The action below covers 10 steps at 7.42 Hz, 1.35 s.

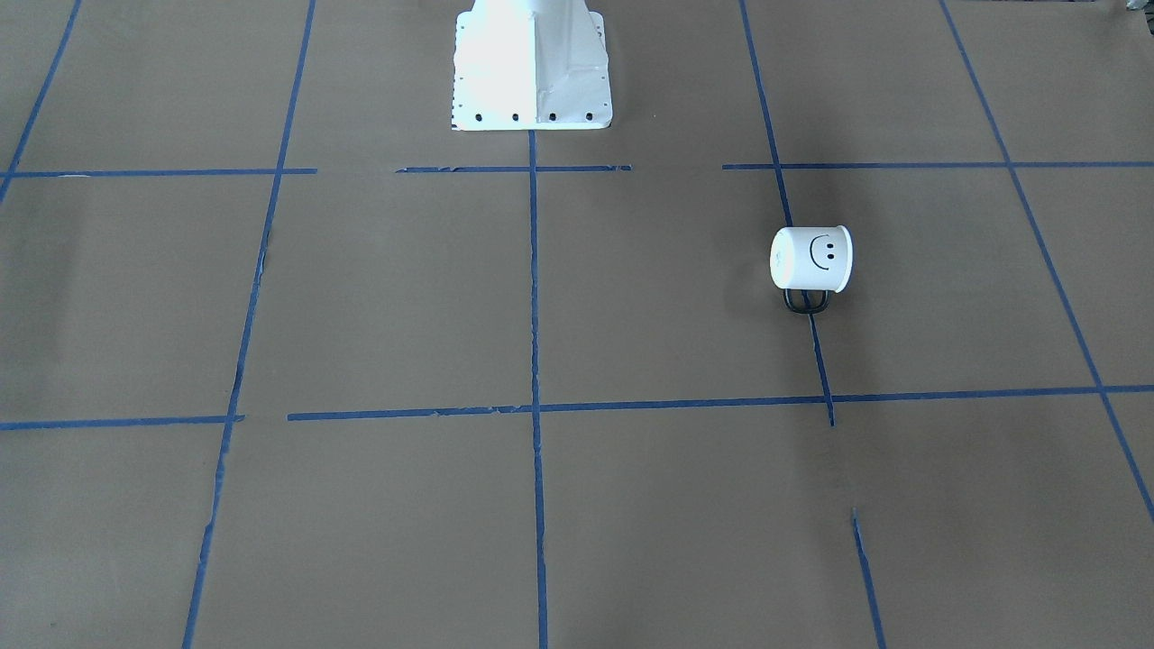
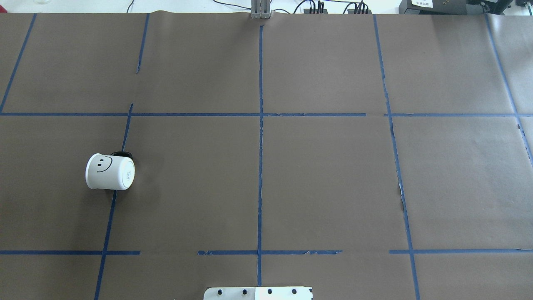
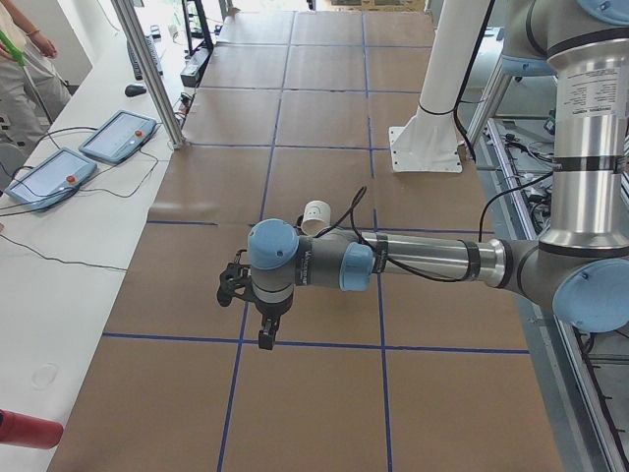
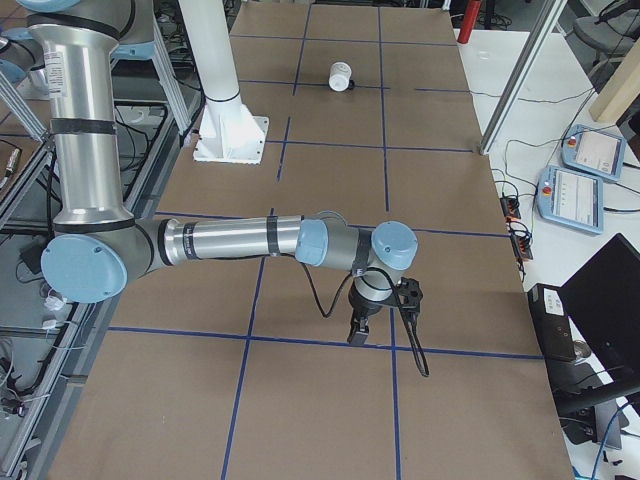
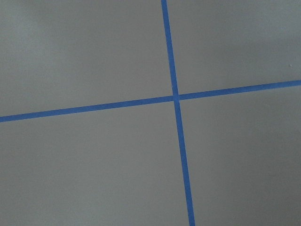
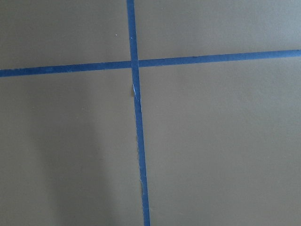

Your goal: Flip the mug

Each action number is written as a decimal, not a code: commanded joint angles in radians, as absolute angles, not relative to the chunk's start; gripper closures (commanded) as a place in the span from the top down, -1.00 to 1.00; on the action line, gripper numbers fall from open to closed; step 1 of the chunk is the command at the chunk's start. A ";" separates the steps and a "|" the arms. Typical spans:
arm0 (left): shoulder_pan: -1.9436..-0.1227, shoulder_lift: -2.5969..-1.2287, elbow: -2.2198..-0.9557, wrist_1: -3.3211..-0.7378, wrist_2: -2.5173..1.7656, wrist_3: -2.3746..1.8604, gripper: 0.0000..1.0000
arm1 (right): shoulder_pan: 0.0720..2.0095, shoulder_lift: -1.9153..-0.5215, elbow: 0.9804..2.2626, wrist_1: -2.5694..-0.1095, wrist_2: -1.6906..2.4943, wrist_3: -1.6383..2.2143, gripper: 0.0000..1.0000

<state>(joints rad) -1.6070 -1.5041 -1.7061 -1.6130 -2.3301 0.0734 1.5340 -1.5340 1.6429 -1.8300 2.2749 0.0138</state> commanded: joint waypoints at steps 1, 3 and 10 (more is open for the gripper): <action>-1.606 -1.512 -1.703 -1.614 -2.327 0.074 1.00 | 1.534 -1.535 1.643 -1.830 2.275 0.014 1.00; -1.605 -1.545 -1.683 -1.623 -2.330 0.063 1.00 | 1.534 -1.534 1.643 -1.830 2.275 0.014 1.00; -1.344 -1.491 -1.723 -2.083 -2.329 -0.505 1.00 | 1.534 -1.534 1.643 -1.830 2.275 0.014 1.00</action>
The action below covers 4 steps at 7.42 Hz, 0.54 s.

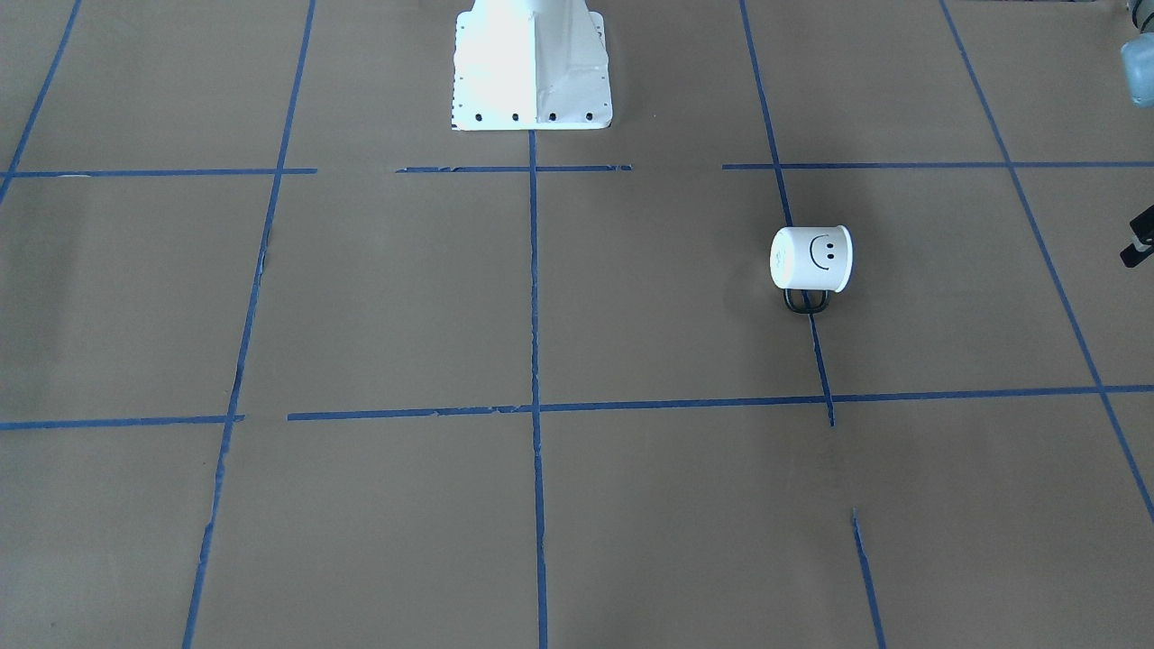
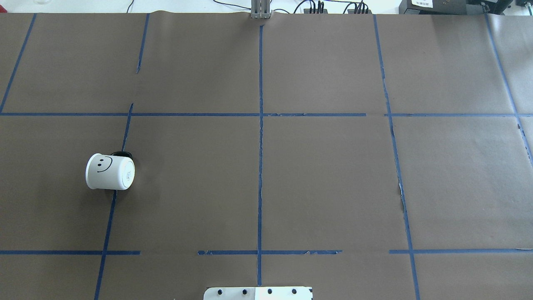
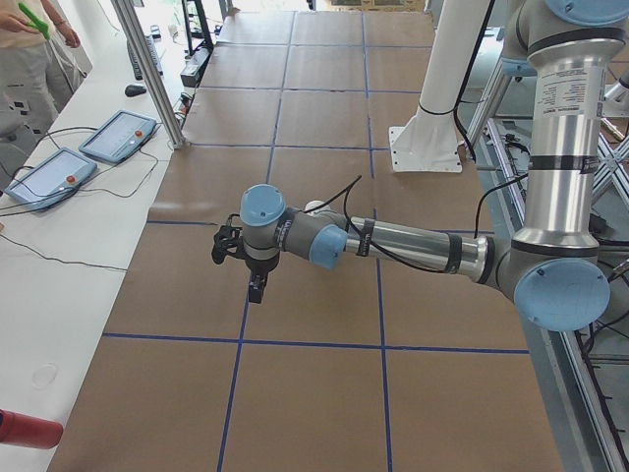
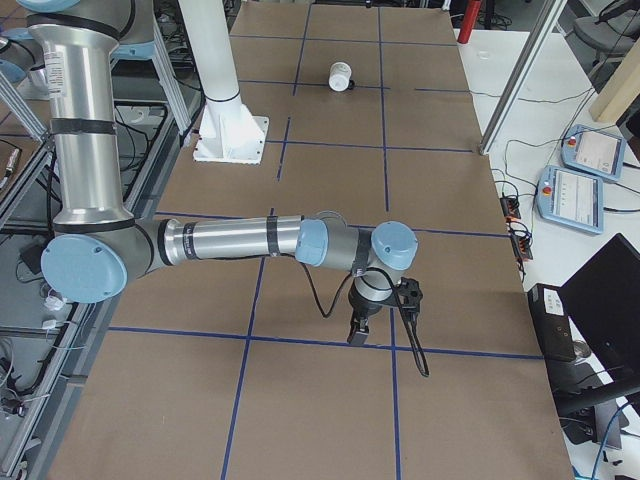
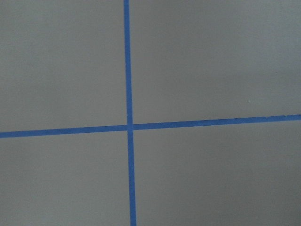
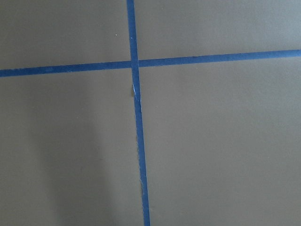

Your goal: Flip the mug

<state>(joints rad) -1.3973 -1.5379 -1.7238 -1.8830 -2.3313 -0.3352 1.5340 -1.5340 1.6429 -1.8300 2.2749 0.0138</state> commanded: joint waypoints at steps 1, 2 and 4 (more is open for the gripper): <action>-1.269 -1.426 -1.715 -2.335 -2.329 -0.702 1.00 | 1.534 -1.534 1.643 -1.830 2.275 0.014 1.00; -1.164 -1.389 -1.710 -2.597 -2.318 -0.991 1.00 | 1.534 -1.535 1.643 -1.830 2.275 0.014 1.00; -0.945 -1.376 -1.709 -2.900 -2.161 -1.383 1.00 | 1.534 -1.534 1.643 -1.830 2.275 0.014 1.00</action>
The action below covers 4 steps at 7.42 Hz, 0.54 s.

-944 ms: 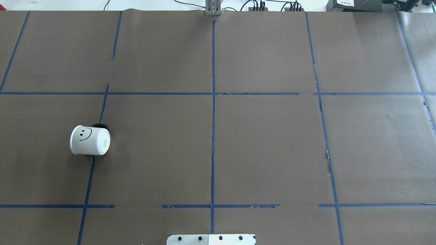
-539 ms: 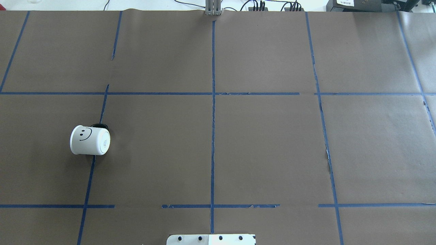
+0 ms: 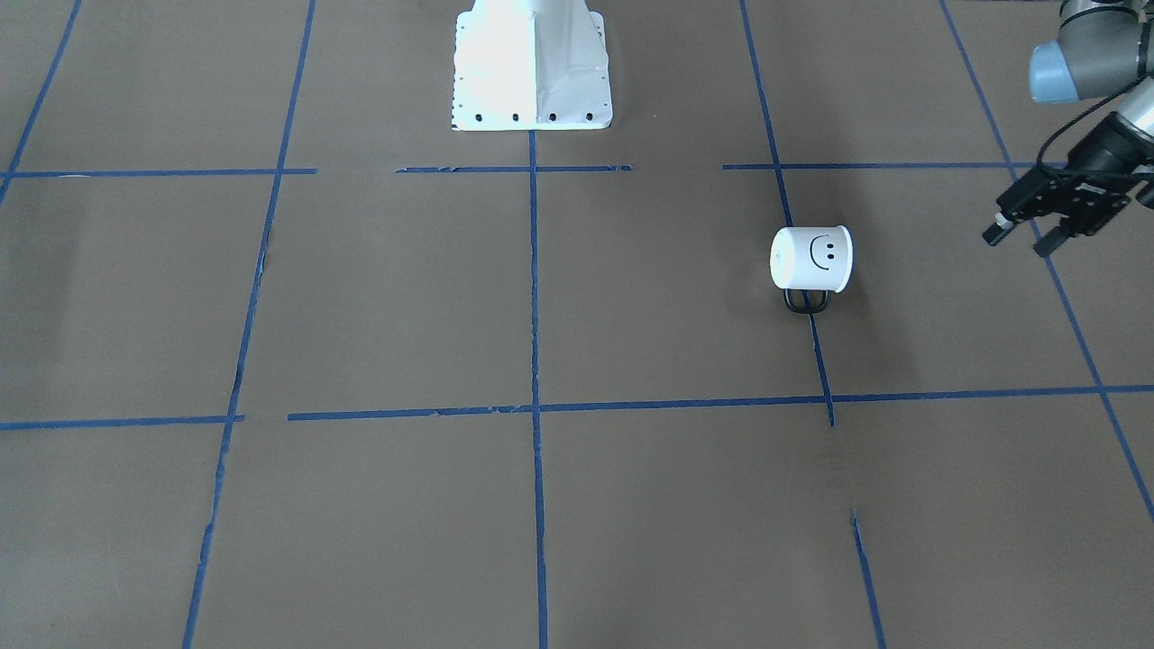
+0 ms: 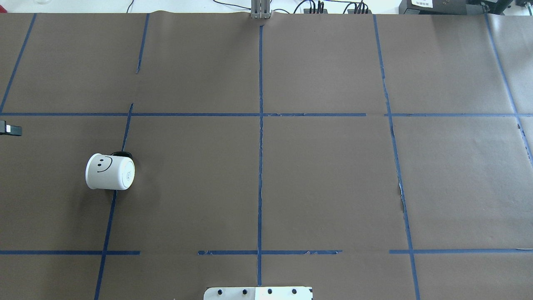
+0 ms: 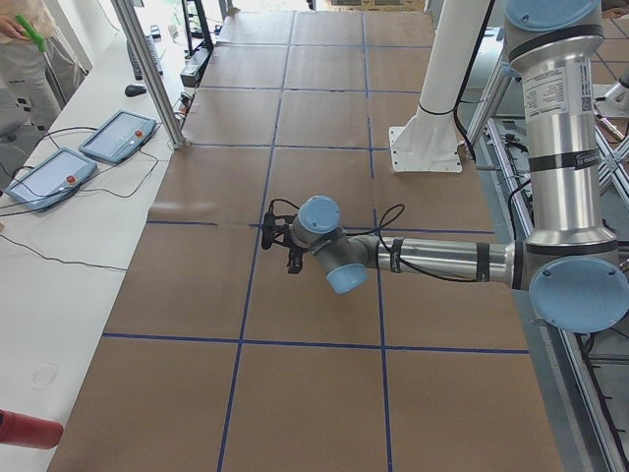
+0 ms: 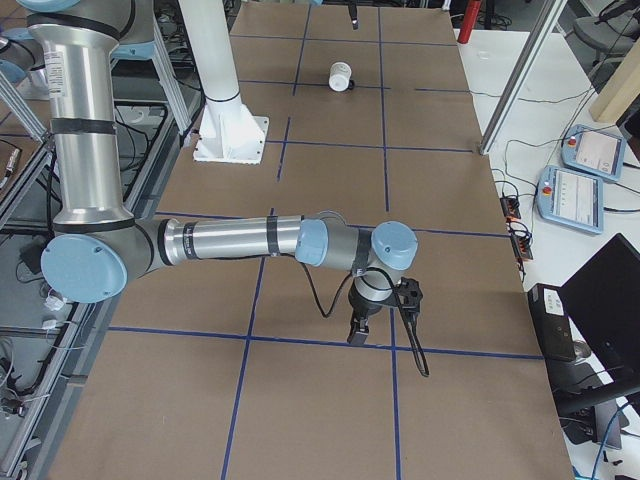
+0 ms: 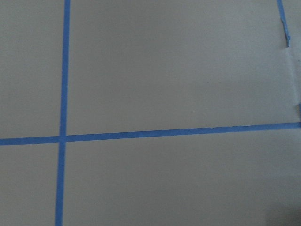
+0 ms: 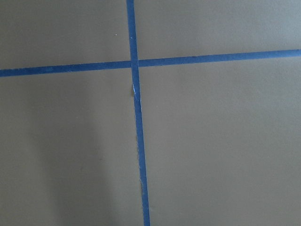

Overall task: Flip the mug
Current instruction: 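Reach the left gripper toward the open end of the white mug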

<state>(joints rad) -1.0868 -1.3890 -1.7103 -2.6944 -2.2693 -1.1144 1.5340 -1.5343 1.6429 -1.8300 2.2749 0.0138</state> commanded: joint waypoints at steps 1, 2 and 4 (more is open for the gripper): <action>-0.836 -1.376 -1.697 -3.034 -2.038 -1.516 1.00 | 1.534 -1.534 1.643 -1.830 2.275 0.014 1.00; -0.775 -1.376 -1.669 -3.131 -1.948 -1.593 1.00 | 1.534 -1.534 1.643 -1.830 2.275 0.014 1.00; -0.633 -1.451 -1.465 -3.462 -1.714 -1.660 1.00 | 1.534 -1.534 1.643 -1.830 2.275 0.014 1.00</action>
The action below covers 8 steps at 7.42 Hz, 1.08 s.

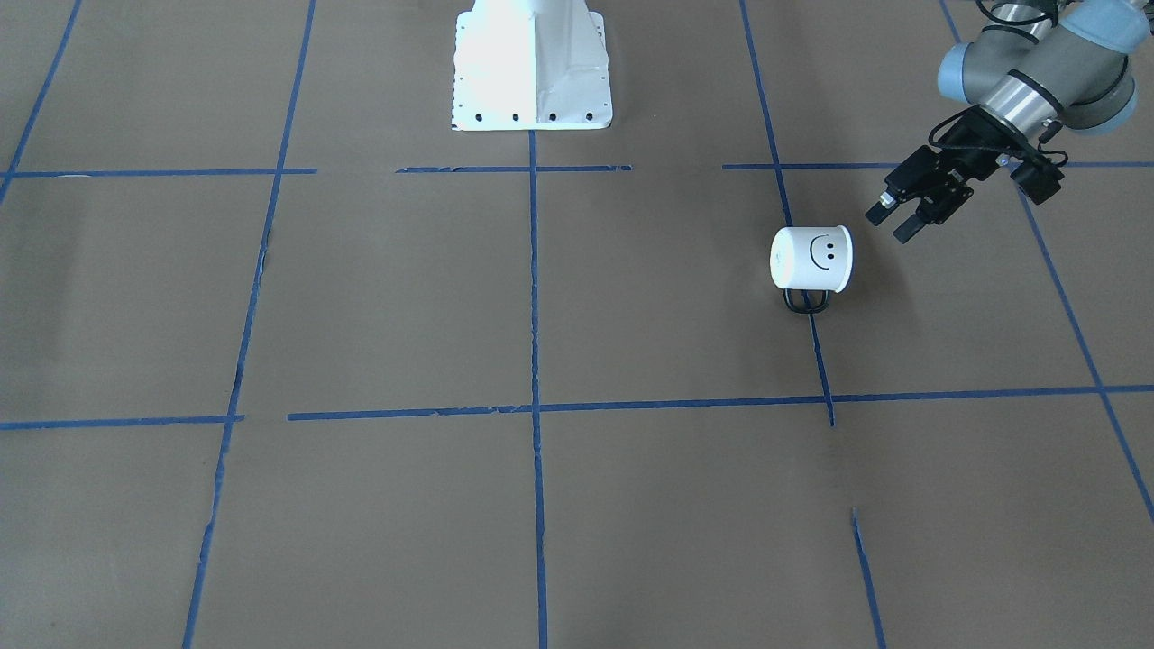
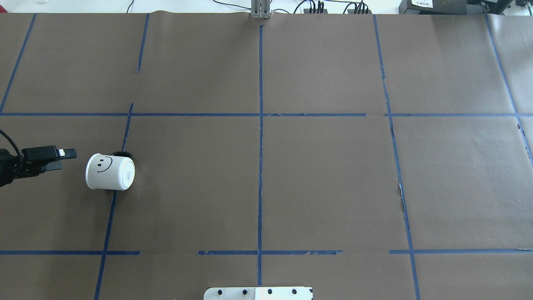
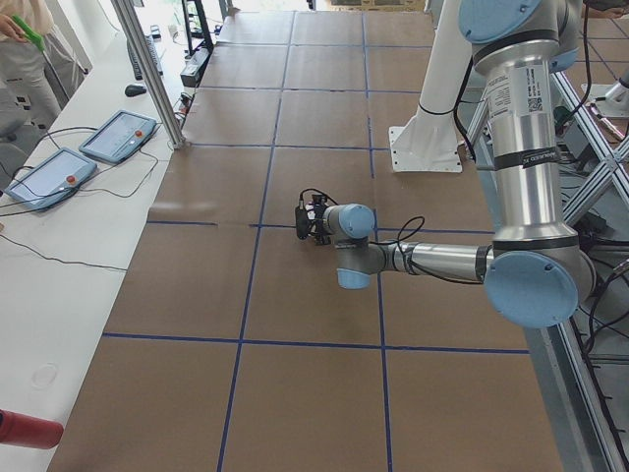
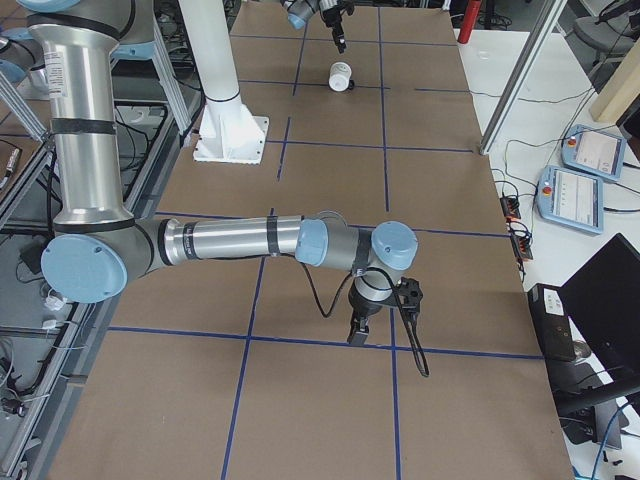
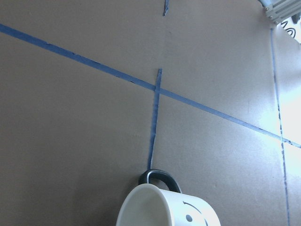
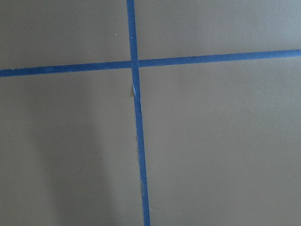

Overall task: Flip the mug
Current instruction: 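Reach the left gripper toward the open end of the white mug, then close the left gripper on the rim of the white mug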

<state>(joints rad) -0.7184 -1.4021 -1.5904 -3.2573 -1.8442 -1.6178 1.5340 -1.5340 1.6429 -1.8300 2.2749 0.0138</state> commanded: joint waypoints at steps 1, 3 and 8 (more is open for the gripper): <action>-0.626 -1.518 -1.386 -3.558 -1.712 -1.670 1.00 | 1.534 -1.534 1.643 -1.830 2.275 0.014 1.00; -0.600 -1.561 -1.349 -3.681 -1.712 -1.744 1.00 | 1.534 -1.534 1.643 -1.830 2.275 0.014 1.00; -0.594 -1.669 -1.226 -3.711 -1.710 -1.753 0.34 | 1.534 -1.534 1.643 -1.830 2.275 0.014 1.00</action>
<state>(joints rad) -0.5940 -1.6647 -1.2319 -3.7094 -1.7092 -1.7507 1.5340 -1.5346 1.6429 -1.8300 2.2749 0.0138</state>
